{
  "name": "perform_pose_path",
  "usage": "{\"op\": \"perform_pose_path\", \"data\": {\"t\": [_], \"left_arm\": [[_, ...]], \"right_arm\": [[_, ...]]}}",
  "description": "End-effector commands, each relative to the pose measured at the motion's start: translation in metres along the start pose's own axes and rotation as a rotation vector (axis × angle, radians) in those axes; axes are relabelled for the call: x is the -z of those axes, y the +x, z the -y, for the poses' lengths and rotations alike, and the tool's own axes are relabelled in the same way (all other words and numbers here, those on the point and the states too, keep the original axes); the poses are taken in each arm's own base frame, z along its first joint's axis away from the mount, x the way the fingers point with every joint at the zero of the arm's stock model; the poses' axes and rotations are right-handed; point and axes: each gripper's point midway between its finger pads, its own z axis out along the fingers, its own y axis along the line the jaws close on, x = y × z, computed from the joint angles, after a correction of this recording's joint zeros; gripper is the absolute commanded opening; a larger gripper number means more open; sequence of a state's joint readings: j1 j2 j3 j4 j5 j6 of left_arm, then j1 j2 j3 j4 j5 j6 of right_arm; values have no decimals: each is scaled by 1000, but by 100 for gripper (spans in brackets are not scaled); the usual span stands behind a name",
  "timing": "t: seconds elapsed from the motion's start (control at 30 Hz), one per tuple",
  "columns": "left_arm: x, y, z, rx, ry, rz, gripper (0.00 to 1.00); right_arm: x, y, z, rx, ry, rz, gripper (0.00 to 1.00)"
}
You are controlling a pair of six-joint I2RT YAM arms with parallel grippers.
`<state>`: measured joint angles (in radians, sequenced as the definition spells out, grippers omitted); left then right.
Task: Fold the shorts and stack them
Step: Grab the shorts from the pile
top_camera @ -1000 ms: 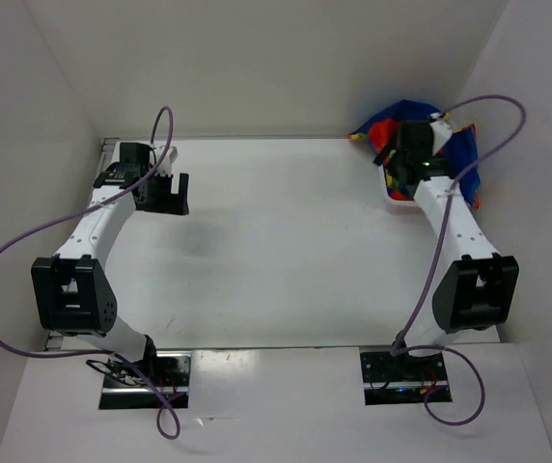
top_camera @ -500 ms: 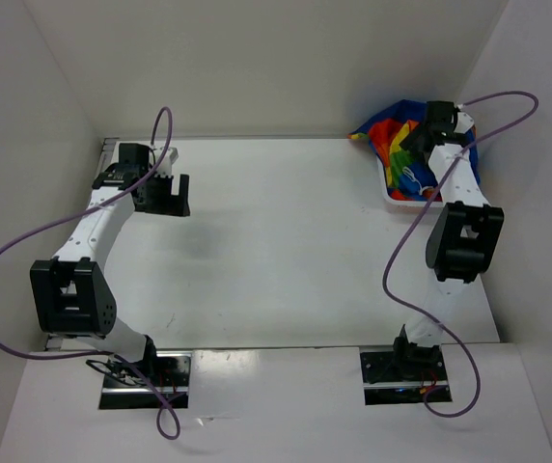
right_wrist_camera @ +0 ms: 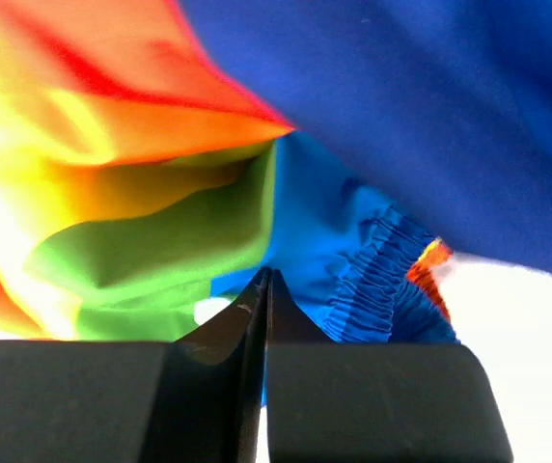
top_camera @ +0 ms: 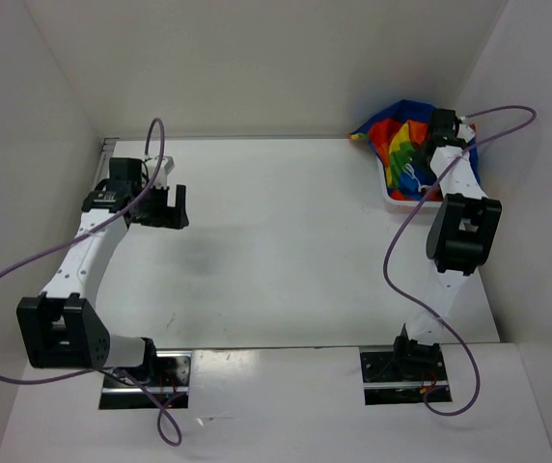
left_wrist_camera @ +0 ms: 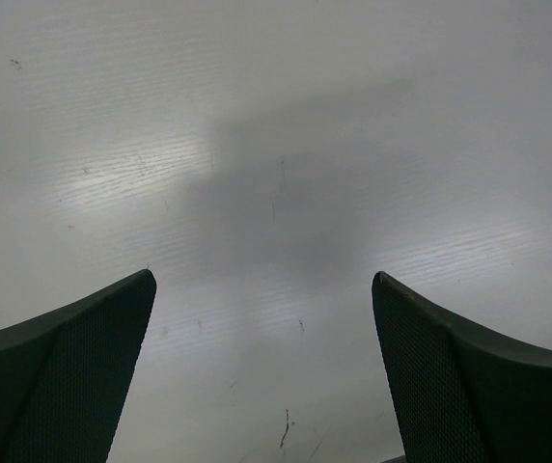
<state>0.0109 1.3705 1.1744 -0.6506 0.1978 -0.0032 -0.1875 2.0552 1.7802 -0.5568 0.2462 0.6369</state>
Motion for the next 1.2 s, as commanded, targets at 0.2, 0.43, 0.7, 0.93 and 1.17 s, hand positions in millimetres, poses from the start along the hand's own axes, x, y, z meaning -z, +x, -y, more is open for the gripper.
{"op": "perform_pose_path", "data": {"t": [0.2,0.43,0.7,0.93,1.17], "left_arm": [[31,-9,28,-39,117,133,99],[62,-22,45,-86,173,261,99],[59,-11,41,-81,133,242,99],[44,0,36,-65,125,193,99],[38,-2,31,-63,106,192,99]], "right_arm": [[129,-77,-45,-22,-236,234,28],[128,-52,-4,11,-122,197,100],[79,-46,11,-30,-103,136,100],[35,-12,-16,4,-175,12,82],[42,-18,-22,-39,-200,20,15]]}}
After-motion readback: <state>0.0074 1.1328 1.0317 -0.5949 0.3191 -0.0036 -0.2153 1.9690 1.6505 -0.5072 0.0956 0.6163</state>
